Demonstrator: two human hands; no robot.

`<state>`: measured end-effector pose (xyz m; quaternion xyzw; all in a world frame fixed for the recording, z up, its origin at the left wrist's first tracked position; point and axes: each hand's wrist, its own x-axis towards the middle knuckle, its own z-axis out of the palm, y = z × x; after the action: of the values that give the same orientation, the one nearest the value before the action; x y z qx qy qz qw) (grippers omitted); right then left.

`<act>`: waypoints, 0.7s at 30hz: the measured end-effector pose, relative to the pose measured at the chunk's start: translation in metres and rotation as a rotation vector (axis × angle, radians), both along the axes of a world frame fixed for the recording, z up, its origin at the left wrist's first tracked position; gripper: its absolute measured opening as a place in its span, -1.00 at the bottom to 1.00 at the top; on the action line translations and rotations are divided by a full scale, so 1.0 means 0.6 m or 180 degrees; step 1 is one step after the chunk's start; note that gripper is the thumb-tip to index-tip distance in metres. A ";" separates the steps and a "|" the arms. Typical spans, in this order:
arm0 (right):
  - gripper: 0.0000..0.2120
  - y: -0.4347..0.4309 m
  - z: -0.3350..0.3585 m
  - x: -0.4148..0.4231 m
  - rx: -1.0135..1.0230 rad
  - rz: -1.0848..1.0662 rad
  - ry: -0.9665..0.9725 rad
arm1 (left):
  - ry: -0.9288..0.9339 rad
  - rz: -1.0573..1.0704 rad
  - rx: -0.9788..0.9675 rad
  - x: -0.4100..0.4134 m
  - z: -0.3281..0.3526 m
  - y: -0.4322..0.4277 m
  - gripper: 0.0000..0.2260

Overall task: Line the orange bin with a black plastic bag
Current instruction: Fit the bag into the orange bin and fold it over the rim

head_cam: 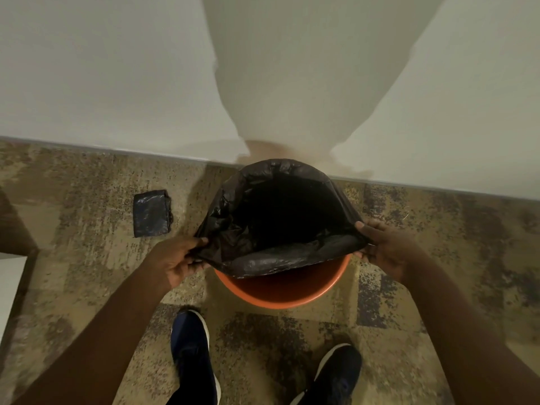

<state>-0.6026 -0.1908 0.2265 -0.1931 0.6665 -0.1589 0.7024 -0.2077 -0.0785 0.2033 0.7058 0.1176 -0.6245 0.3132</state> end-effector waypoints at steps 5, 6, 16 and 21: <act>-0.70 0.022 0.003 0.002 -0.0038 -0.0325 -0.0283 | 0.0259 0.0820 -0.0184 -0.016 -0.004 0.018 -0.88; -0.68 0.025 0.001 0.003 -0.0054 -0.0421 -0.0328 | 0.0241 0.0900 -0.0212 -0.023 -0.005 0.018 -0.86; -0.82 0.067 -0.024 0.029 -0.0094 -0.0464 0.0617 | 0.0062 0.0503 -0.0840 -0.067 -0.003 0.034 -0.92; -0.60 0.104 -0.036 0.057 -0.0234 -0.0437 0.1542 | -0.0595 0.0031 -0.0792 -0.082 -0.010 0.061 -0.85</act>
<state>-0.5683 -0.1285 0.2048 -0.2052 0.8207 -0.1794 0.5022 -0.2569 -0.0417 0.1970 0.7160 0.0131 -0.5643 0.4108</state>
